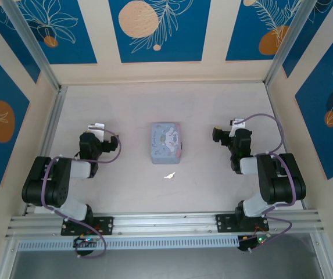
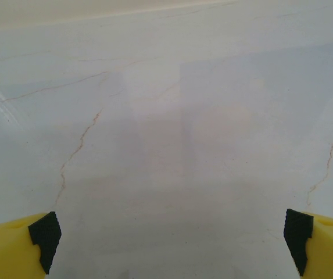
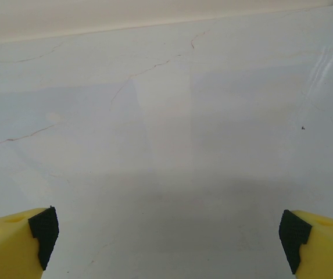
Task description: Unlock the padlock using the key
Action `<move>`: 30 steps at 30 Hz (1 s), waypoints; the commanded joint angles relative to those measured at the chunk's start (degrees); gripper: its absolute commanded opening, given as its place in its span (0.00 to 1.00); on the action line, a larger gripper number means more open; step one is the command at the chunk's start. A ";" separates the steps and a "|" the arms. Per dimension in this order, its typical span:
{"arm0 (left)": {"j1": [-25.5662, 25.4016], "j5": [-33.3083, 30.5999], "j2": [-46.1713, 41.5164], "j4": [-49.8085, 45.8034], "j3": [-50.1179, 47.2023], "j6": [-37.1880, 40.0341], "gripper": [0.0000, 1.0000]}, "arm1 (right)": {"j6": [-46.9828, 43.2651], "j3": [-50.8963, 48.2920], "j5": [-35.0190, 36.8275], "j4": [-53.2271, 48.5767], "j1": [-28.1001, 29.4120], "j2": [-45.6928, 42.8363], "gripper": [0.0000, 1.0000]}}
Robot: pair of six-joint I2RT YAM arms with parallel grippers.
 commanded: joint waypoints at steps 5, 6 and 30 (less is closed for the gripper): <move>1.17 1.45 0.19 -0.49 1.38 0.37 1.00 | 0.23 -0.55 1.17 2.40 -0.09 -0.27 0.99; 1.22 1.45 0.15 -0.49 1.33 0.42 1.00 | 0.23 -0.52 1.16 2.36 -0.09 -0.23 0.99; -0.63 5.38 -11.76 -50.79 27.09 -23.06 1.00 | 25.49 23.17 -26.34 -58.90 -3.23 -16.50 0.98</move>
